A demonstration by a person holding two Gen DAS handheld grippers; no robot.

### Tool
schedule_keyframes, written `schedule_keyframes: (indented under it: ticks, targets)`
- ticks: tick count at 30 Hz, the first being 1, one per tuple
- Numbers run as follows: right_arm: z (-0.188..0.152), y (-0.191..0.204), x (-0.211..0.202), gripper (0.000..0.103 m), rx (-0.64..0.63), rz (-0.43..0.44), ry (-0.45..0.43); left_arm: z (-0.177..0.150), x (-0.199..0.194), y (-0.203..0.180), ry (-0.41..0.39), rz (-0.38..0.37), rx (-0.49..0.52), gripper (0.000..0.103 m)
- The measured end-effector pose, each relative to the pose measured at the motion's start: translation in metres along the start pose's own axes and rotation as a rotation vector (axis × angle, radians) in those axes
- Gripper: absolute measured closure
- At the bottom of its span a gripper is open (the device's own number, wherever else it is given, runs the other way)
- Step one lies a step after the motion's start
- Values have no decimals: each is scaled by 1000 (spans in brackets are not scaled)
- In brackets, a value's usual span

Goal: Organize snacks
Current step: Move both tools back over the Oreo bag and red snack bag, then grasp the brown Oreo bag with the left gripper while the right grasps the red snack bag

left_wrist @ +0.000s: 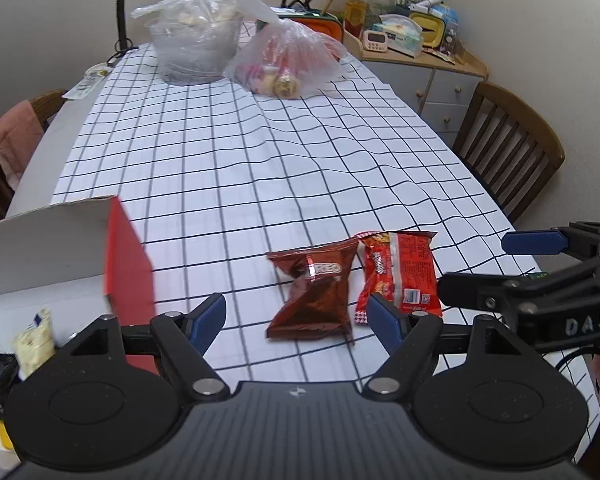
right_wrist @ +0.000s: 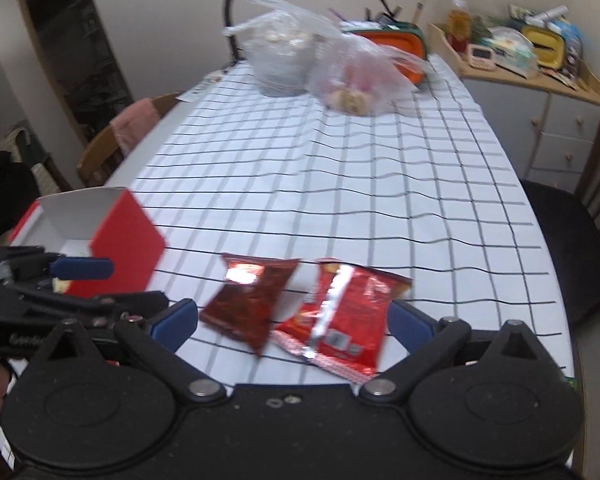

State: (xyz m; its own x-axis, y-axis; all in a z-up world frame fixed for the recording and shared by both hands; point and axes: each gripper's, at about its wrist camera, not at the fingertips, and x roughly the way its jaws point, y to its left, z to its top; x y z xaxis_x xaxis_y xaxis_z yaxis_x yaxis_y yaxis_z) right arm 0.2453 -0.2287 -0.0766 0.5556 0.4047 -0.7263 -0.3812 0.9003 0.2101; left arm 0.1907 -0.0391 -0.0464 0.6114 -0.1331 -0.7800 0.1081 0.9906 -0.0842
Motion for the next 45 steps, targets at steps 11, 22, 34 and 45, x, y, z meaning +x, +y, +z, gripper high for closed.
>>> schedule_keyframes:
  ticks: [11, 22, 34, 45]
  targets:
    - [10, -35, 47, 2, 81, -54, 66, 5, 53, -15, 56, 52, 10, 26]
    - [12, -47, 95, 2, 177, -111, 165, 9, 90, -31, 105, 70, 67, 26]
    - [6, -34, 117, 8, 179, -165, 189, 8, 115, -28, 163, 76, 58, 26]
    - [0, -29, 119, 23, 155, -156, 190, 7, 120, -28, 188, 61, 67, 44]
